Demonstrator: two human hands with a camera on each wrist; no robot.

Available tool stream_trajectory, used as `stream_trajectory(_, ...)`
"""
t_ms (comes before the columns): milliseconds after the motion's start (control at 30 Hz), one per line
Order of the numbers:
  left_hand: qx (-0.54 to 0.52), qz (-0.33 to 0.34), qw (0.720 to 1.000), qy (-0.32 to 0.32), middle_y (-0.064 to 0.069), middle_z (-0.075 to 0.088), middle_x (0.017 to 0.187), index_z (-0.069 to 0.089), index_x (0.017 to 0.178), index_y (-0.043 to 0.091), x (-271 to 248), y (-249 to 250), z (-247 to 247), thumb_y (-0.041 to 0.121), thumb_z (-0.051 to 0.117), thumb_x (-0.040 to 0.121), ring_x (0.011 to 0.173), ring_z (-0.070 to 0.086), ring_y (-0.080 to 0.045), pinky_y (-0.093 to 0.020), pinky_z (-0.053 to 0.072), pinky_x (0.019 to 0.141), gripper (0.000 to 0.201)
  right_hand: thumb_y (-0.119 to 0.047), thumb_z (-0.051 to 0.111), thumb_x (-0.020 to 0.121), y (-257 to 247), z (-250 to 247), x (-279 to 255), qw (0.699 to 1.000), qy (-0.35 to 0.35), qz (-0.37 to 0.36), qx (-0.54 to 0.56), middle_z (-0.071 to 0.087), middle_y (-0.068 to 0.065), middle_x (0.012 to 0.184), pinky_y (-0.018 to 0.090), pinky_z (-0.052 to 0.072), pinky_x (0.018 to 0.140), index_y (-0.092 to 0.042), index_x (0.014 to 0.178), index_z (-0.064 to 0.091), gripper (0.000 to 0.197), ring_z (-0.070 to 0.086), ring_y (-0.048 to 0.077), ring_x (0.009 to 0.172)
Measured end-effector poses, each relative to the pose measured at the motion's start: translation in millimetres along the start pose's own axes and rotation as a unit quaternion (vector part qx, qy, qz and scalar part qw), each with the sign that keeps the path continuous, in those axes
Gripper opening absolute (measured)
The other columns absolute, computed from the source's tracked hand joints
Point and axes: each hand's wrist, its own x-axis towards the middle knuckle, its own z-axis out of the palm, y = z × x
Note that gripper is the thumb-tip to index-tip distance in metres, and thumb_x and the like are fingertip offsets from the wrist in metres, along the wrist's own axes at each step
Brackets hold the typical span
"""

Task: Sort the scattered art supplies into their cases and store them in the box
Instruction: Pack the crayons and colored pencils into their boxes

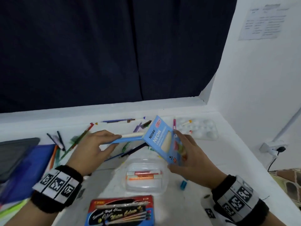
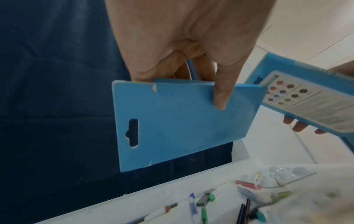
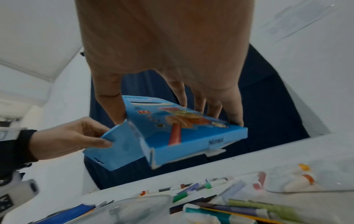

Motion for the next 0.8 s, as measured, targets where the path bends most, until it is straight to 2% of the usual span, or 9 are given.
stream_trajectory(100, 0.003, -0.031, 0.999, 0.018, 0.018, 0.068, 0.1, 0.076, 0.112, 0.026, -58, 8, -19, 0.024, 0.065, 0.087, 0.087, 0.065, -0.002, -0.019, 0.051, 0.074, 0.027, -0.041, 0.08, 0.07, -10, 13, -6, 0.998, -0.026, -0.047, -0.04, 0.035, -0.017, 0.132, 0.027, 0.045, 0.101, -0.03, 0.155, 0.017, 0.107, 0.042, 0.007, 0.123)
stream_trajectory(233, 0.024, -0.07, 0.997, 0.001, 0.018, 0.068, 0.103, 0.077, 0.11, 0.026, -130, 24, -29, 0.03, 0.061, 0.089, 0.095, 0.064, 0.002, -0.009, 0.044, 0.085, 0.027, -0.049, 0.076, 0.069, -20, 33, -18, 0.987, -0.067, -0.119, -0.089, 0.036, -0.009, 0.141, 0.03, 0.038, 0.108, -0.025, 0.155, 0.02, 0.106, 0.038, 0.012, 0.13)
stream_trajectory(367, 0.055, -0.104, 0.993, -0.024, 0.018, 0.068, 0.108, 0.076, 0.111, 0.031, -181, 23, -27, 0.035, 0.056, 0.089, 0.1, 0.064, -0.002, -0.012, 0.044, 0.091, 0.03, -0.066, 0.061, 0.066, -23, 49, -29, 0.969, -0.107, -0.173, -0.142, 0.037, -0.007, 0.141, 0.037, 0.042, 0.106, -0.023, 0.154, 0.022, 0.105, 0.042, 0.017, 0.129)
stream_trajectory(433, 0.068, -0.118, 0.99, -0.043, 0.015, 0.067, 0.113, 0.074, 0.113, 0.034, -200, 14, -22, 0.03, 0.061, 0.085, 0.102, 0.065, -0.006, -0.014, 0.044, 0.094, 0.031, -0.069, 0.057, 0.066, -26, 55, -33, 0.959, -0.139, -0.178, -0.17, 0.032, -0.011, 0.14, 0.036, 0.041, 0.105, -0.027, 0.154, 0.016, 0.106, 0.041, 0.016, 0.126)
stream_trajectory(533, 0.04, -0.15, 0.983, -0.097, 0.014, 0.061, 0.121, 0.067, 0.124, 0.042, -218, 2, -19, 0.021, 0.077, 0.077, 0.108, 0.062, -0.005, -0.009, 0.041, 0.095, 0.052, -0.068, 0.058, 0.067, -28, 62, -38, 0.947, -0.179, -0.176, -0.203, 0.029, -0.012, 0.14, 0.035, 0.039, 0.105, -0.032, 0.155, 0.009, 0.107, 0.037, 0.015, 0.126)
stream_trajectory(600, 0.04, -0.166, 0.974, -0.147, 0.016, 0.052, 0.127, 0.053, 0.136, 0.048, -220, -3, -20, 0.033, 0.087, 0.072, 0.11, 0.057, -0.002, -0.014, 0.044, 0.094, 0.074, -0.068, 0.06, 0.068, -31, 64, -40, 0.942, -0.193, -0.167, -0.22, 0.028, -0.012, 0.139, 0.035, 0.038, 0.103, -0.033, 0.155, 0.006, 0.108, 0.035, 0.013, 0.125)
stream_trajectory(667, 0.067, -0.181, 0.962, -0.192, 0.018, 0.041, 0.135, 0.035, 0.146, 0.052, -216, -7, -19, 0.061, 0.079, 0.068, 0.119, 0.048, -0.004, -0.024, 0.044, 0.097, 0.09, -0.065, 0.064, 0.07, -36, 65, -38, 0.936, -0.2, -0.156, -0.245, 0.027, -0.012, 0.138, 0.036, 0.038, 0.104, -0.034, 0.155, 0.004, 0.109, 0.034, 0.014, 0.124)
stream_trajectory(733, 0.079, -0.19, 0.953, -0.225, 0.017, 0.031, 0.147, 0.023, 0.15, 0.053, -208, -14, -17, 0.078, 0.067, 0.064, 0.135, 0.033, -0.008, -0.031, 0.033, 0.107, 0.099, -0.062, 0.067, 0.069, -45, 67, -34, 0.93, -0.211, -0.137, -0.267, 0.027, -0.009, 0.138, 0.038, 0.037, 0.105, -0.033, 0.155, 0.003, 0.111, 0.034, 0.017, 0.124)
stream_trajectory(800, 0.076, -0.186, 0.94, -0.275, 0.017, 0.021, 0.155, 0.014, 0.152, 0.05, -196, -18, -16, 0.085, 0.06, 0.062, 0.144, 0.017, -0.006, -0.034, 0.023, 0.112, 0.108, -0.059, 0.072, 0.068, -55, 71, -31, 0.927, -0.229, -0.117, -0.274, 0.029, -0.008, 0.136, 0.039, 0.038, 0.103, -0.032, 0.155, 0.004, 0.113, 0.036, 0.018, 0.121)
